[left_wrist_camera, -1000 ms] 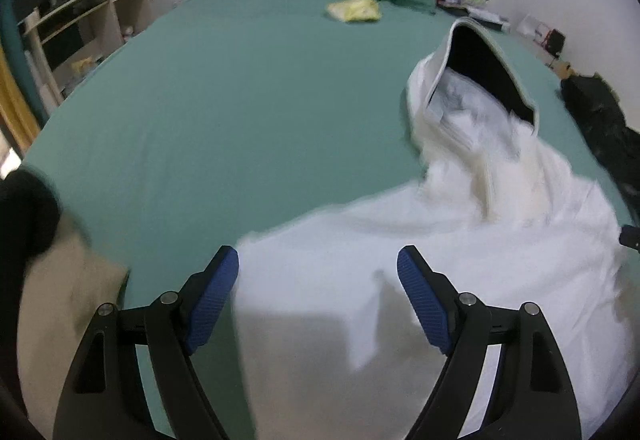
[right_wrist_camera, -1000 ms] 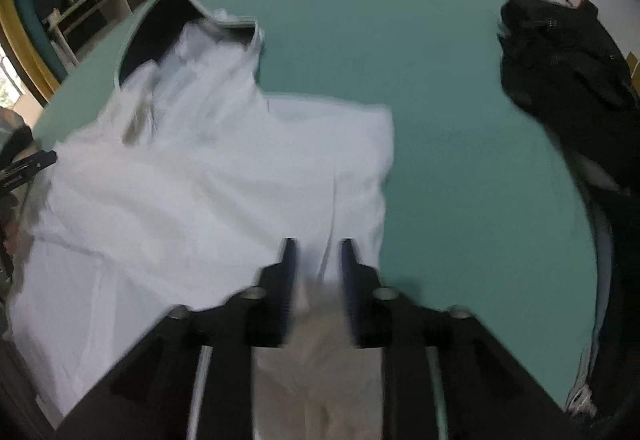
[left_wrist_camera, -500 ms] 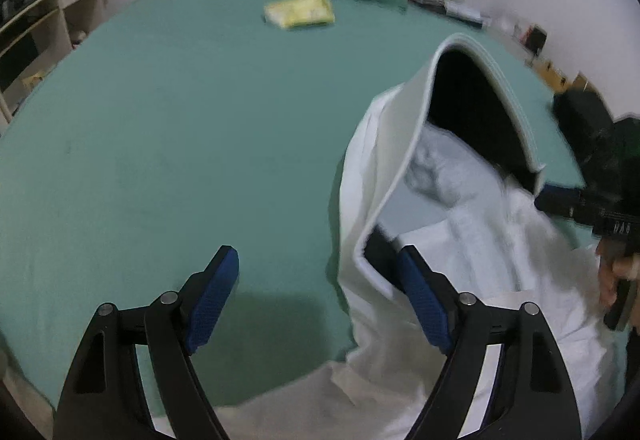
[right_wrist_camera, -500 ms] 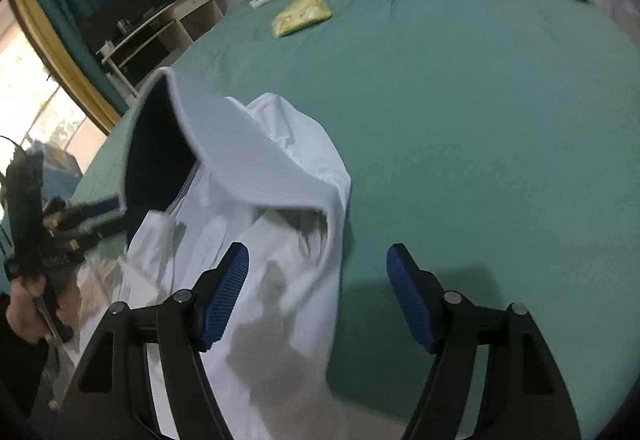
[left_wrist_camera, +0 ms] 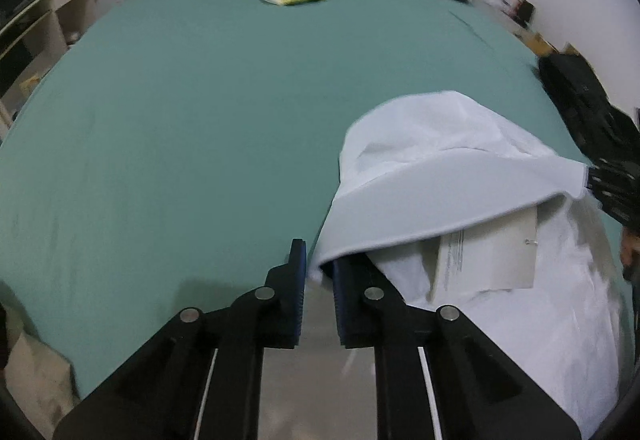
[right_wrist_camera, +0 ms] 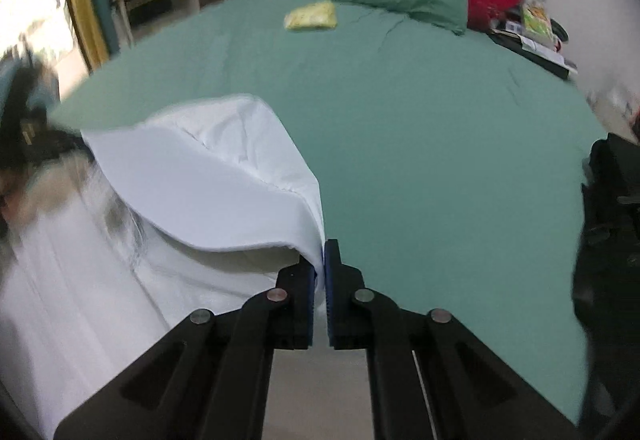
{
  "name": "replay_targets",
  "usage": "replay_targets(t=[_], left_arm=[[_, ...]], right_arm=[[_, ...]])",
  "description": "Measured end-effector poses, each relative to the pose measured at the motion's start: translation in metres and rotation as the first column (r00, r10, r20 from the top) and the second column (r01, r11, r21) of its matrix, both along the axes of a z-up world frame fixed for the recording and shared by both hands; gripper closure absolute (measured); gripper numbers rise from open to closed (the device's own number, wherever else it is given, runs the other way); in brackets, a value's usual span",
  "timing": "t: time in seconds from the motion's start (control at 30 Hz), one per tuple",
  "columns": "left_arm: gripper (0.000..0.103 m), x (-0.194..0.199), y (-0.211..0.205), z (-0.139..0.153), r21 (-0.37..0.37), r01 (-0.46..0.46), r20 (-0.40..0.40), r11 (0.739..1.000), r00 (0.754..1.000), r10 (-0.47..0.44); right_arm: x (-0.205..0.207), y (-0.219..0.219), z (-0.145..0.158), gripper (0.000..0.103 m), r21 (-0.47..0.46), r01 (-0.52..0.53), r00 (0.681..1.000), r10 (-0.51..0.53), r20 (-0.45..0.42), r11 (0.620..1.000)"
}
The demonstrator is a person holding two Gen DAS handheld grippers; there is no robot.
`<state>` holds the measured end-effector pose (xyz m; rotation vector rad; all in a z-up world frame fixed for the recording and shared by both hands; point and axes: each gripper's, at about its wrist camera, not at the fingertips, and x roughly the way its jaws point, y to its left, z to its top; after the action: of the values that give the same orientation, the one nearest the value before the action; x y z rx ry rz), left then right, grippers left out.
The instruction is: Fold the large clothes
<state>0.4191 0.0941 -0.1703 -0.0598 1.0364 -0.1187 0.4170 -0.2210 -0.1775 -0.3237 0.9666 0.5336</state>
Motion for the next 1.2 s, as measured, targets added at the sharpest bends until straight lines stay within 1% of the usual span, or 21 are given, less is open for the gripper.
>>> replay_targets(t=[0.07,0.13,0.17,0.2,0.23,0.27,0.3,0.4,0.5,0.57,0.63,0.73,0.77,0.8,0.87,0.93,1.0,1.1,1.13,1.17,1.2], left_arm=[[0.085,-0.01,0.0,0.011,0.025,0.029,-0.015,0.999,0.999,-0.029],[0.079,-0.018,0.007,0.025,0.029,0.035,-0.003,0.999,0.999,-0.035],[0.076,-0.021,0.012,0.033,0.012,0.041,0.004,0.999,0.999,-0.042],[0.073,-0.021,0.018,0.043,-0.016,0.045,0.02,0.999,0.999,-0.045],[0.07,-0.02,0.022,0.049,-0.03,0.039,0.036,0.999,0.999,-0.038],[0.068,-0.014,0.028,0.057,-0.045,0.024,0.055,0.999,0.998,-0.021],[0.064,-0.005,0.033,0.062,-0.055,0.001,0.068,0.998,0.998,0.003],[0.058,0.018,0.038,0.069,-0.091,-0.064,0.106,0.994,0.992,0.074],[0.056,0.042,0.028,0.062,-0.169,-0.025,0.119,0.985,0.992,0.046],[0.053,0.063,0.017,0.039,-0.205,0.0,0.059,0.979,0.998,0.013],[0.053,0.07,0.003,0.019,-0.166,0.032,0.02,0.986,0.999,-0.029],[0.052,0.062,-0.019,-0.004,-0.11,0.151,-0.031,0.982,0.987,-0.155],[0.051,0.056,-0.025,-0.012,-0.103,0.195,-0.045,0.975,0.979,-0.201],[0.047,0.053,-0.03,-0.019,-0.105,0.228,-0.069,0.968,0.969,-0.236],[0.042,0.043,-0.032,-0.022,-0.084,0.273,-0.035,0.958,0.96,-0.277],[0.04,0.037,-0.033,-0.023,-0.064,0.305,-0.038,0.95,0.951,-0.308],[0.038,0.036,-0.033,-0.023,-0.064,0.321,-0.049,0.945,0.945,-0.324],[0.037,0.037,-0.036,-0.024,-0.043,0.35,-0.053,0.936,0.934,-0.352],[0.037,0.037,-0.038,-0.024,-0.036,0.355,-0.057,0.934,0.933,-0.357],[0.039,0.037,-0.041,-0.024,-0.03,0.361,-0.059,0.932,0.93,-0.362],[0.062,0.04,-0.045,-0.022,-0.031,0.368,-0.053,0.929,0.928,-0.37]], right_arm=[[-0.001,-0.007,-0.006,0.098,0.008,-0.003,0.999,0.003,-0.035,1.0],[0.002,-0.02,-0.001,0.094,0.074,-0.011,0.998,0.016,-0.057,0.997],[0.004,-0.022,0.0,0.089,0.089,-0.018,0.996,0.026,-0.09,0.996],[0.007,-0.025,-0.001,0.074,0.084,-0.027,0.99,0.038,-0.133,0.996],[0.007,-0.027,0.0,0.063,0.075,-0.033,0.988,0.044,-0.15,0.997],[0.008,-0.032,0.005,0.045,0.083,-0.045,0.986,0.058,-0.159,0.996],[0.009,-0.037,0.01,0.034,0.11,-0.053,0.983,0.071,-0.172,0.993],[0.014,-0.062,0.035,0.026,0.26,-0.038,0.979,0.088,-0.185,0.965],[0.035,-0.078,0.046,0.018,0.4,0.036,0.974,0.057,-0.219,0.916],[0.046,-0.077,0.035,0.017,0.452,0.069,0.953,0.076,-0.294,0.89],[0.058,-0.067,0.016,0.017,0.458,0.07,0.923,0.117,-0.367,0.886],[0.06,-0.048,-0.013,0.016,0.449,0.046,0.868,0.187,-0.461,0.892],[0.058,-0.042,-0.015,0.015,0.468,0.028,0.865,0.213,-0.454,0.883],[0.052,-0.04,-0.013,0.016,0.483,0.003,0.875,0.232,-0.425,0.875],[0.042,-0.03,-0.011,0.03,0.509,-0.036,0.847,0.296,-0.44,0.86],[0.022,-0.014,-0.009,0.064,0.415,-0.134,0.863,0.312,-0.398,0.9],[0.011,-0.008,-0.002,0.077,0.345,-0.178,0.888,0.302,-0.346,0.921],[-0.007,0.01,0.019,0.083,0.174,-0.286,0.933,0.316,-0.173,0.942],[-0.014,0.018,0.028,0.084,0.103,-0.305,0.944,0.315,-0.099,0.947],[-0.028,0.028,0.037,0.085,-0.006,-0.325,0.945,0.326,0.017,0.946],[-0.037,0.035,0.042,0.086,-0.107,-0.343,0.929,0.354,0.108,0.933]])
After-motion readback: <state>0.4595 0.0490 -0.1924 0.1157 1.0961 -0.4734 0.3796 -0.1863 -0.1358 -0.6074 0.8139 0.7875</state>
